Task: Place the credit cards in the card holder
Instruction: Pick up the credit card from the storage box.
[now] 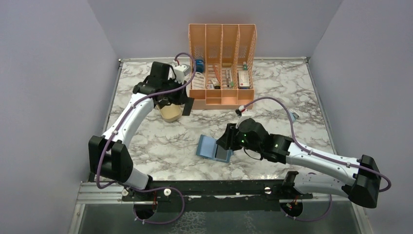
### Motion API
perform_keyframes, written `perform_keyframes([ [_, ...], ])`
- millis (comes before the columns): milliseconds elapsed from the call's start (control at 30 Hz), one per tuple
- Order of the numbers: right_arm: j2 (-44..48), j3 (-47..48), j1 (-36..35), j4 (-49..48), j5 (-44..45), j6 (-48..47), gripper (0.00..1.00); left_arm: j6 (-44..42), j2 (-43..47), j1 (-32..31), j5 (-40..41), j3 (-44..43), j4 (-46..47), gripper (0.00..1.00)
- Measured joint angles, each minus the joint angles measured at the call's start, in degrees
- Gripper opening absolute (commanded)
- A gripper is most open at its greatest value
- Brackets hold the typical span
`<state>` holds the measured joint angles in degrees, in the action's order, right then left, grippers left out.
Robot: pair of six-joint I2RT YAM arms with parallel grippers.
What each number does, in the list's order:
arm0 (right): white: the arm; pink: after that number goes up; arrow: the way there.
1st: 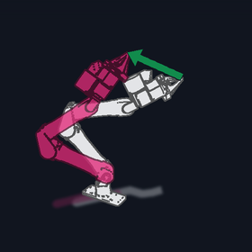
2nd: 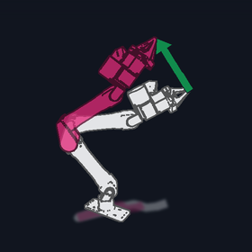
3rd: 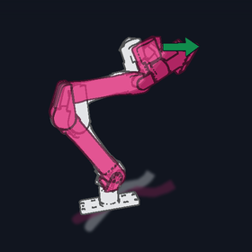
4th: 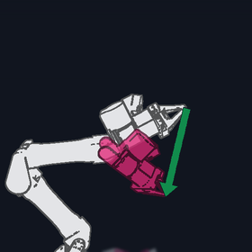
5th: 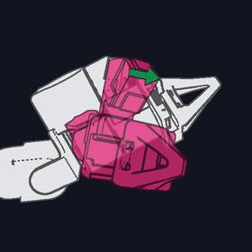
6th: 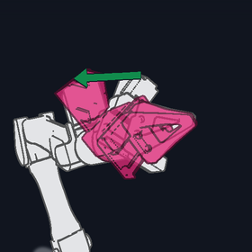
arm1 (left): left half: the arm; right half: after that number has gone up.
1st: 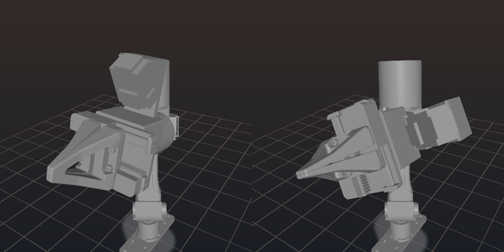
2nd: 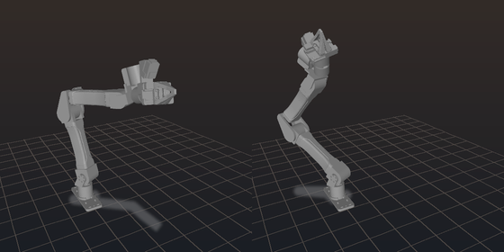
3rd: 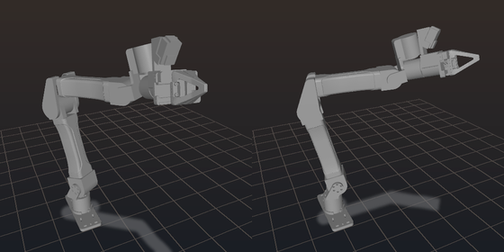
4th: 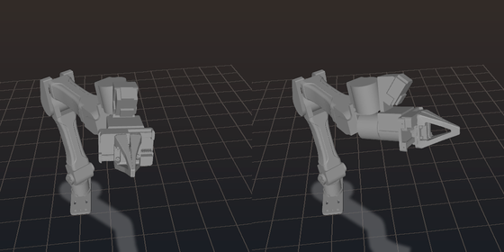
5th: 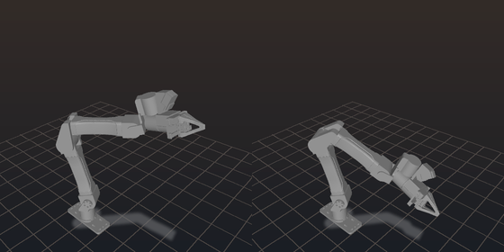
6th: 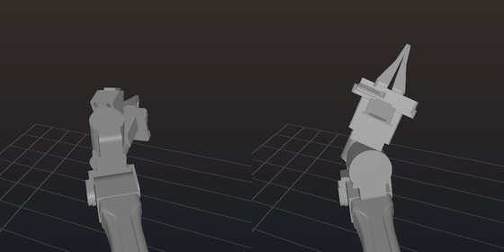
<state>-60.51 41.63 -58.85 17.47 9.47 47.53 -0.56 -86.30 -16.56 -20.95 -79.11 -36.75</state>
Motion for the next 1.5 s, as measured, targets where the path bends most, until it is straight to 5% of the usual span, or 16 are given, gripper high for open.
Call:
perform_keyframes([
  [267,-0.6,0.9,0.1,-4.2,-3.1,-3.6,0.4,7.1,3.5,0.0,-26.3,16.2,8.5,0.0],
  [533,-0.7,4.0,0.9,-6.9,-5.1,-7.7,0.42,16.5,9.0,-0.2,-40.8,26.9,22.0,0.0],
  [1133,0.5,4.0,3.2,-5.1,-7.4,-6.9,0.48,21.1,12.3,-5.0,-48.4,31.1,32.5,0.0],
  [1500,1.4,4.0,3.4,-5.3,-8.2,-6.2,0.42,21.0,13.4,-7.1,-50.4,31.4,33.7,0.0],
])
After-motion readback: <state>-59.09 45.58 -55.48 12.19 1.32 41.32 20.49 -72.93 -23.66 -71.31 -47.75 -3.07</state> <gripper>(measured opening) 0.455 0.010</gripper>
